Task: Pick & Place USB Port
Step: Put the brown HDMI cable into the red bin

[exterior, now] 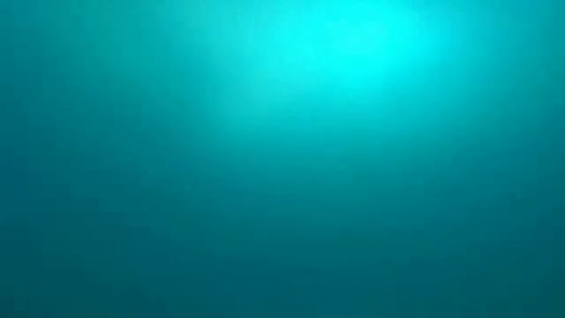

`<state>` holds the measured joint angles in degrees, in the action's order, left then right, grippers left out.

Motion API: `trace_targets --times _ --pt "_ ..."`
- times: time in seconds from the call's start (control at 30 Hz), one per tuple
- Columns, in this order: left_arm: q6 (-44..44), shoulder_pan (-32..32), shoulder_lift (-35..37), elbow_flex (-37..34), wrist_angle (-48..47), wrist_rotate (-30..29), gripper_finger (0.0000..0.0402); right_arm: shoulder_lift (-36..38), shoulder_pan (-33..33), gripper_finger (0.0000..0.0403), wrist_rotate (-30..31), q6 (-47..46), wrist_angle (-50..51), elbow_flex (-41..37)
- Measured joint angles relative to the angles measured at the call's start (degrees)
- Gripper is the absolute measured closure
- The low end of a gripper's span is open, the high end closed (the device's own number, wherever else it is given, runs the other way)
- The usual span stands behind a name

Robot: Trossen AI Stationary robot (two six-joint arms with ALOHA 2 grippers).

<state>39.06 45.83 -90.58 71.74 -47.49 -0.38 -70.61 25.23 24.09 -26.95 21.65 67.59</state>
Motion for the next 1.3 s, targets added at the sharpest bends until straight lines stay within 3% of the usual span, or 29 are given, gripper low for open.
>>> trace_targets --times 0.7,0.8,1.13,1.3 --pt "1.01 4.84 3.32 -2.35 -0.83 -1.08 0.0359 0.0 0.0 0.0248 0.09 0.02 0.04 0.0" --pt "2.98 6.42 4.82 -6.12 4.06 2.96 0.0359 0.0 0.0 0.0248 0.07 -0.25 0.05 0.0" --pt "5.69 11.63 17.5 -21.86 12.18 3.37 0.0359 0.0 -0.02 0.0248 -0.08 -0.81 0.48 0.0" --pt "5.01 14.17 22.29 -27.21 18.42 6.81 0.0359 0.0 -0.11 0.0248 -0.05 0.44 -0.49 0.0"
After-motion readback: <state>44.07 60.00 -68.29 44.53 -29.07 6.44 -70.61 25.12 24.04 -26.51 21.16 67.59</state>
